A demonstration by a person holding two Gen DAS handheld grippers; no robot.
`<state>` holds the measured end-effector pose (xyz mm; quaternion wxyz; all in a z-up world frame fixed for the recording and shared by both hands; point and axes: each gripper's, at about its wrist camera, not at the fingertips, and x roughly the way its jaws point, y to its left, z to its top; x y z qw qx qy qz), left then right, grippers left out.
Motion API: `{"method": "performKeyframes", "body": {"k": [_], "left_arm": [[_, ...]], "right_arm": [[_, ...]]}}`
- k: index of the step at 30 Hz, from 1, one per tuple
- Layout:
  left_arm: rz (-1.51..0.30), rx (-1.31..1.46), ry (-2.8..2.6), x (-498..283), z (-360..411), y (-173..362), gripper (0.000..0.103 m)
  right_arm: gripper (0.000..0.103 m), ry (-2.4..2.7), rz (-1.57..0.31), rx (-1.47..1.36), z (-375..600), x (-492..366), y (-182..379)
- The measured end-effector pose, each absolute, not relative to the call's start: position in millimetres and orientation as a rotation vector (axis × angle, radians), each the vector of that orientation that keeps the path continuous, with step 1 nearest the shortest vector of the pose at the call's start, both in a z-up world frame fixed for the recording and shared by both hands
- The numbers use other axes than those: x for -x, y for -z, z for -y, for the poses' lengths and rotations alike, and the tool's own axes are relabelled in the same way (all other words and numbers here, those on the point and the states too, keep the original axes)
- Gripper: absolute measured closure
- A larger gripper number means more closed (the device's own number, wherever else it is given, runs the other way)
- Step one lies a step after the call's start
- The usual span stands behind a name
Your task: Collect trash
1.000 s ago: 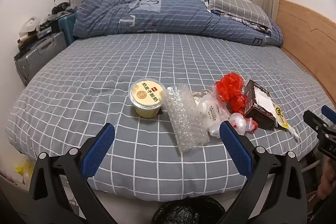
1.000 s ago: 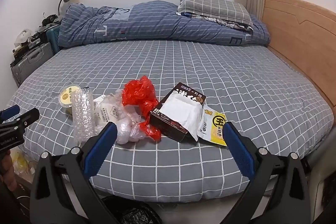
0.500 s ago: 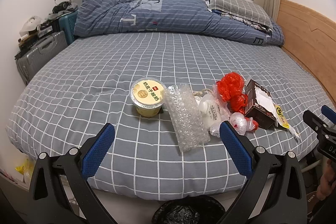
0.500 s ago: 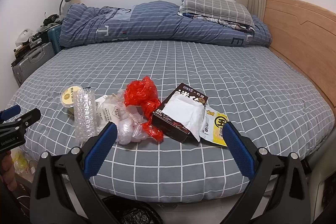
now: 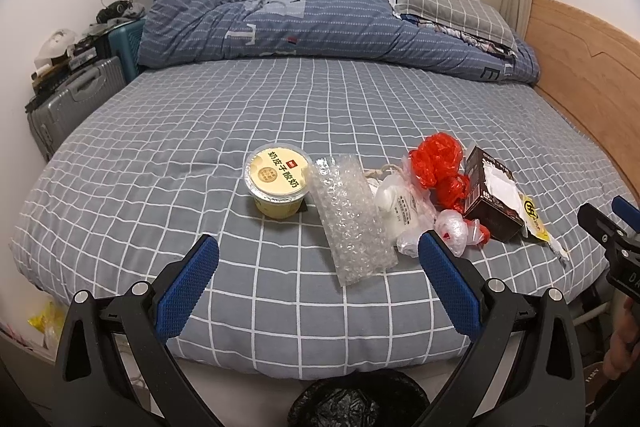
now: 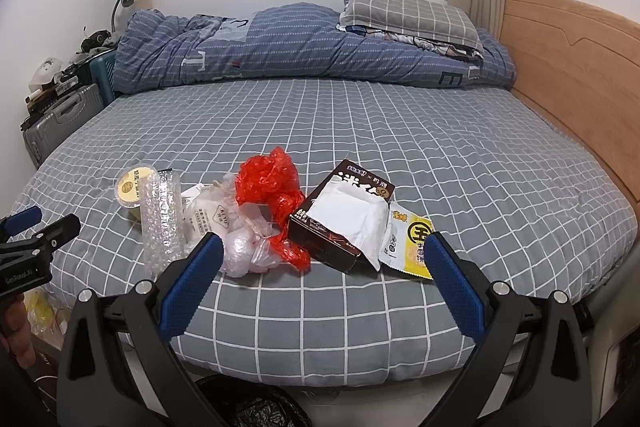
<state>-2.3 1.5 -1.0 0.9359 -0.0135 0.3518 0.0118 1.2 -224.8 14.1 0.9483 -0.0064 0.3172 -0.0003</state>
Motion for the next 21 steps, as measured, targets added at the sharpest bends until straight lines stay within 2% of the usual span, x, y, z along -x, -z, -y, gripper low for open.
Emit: {"method": "performKeyframes", "body": {"k": [21], "left_arm": [[-0.725, 0.025, -0.023, 1.7, 0.6, 0.5, 0.006]], "right_arm": [[0.007, 0.01, -0.652, 0.012, 226.7, -3.6, -11.4]]}}
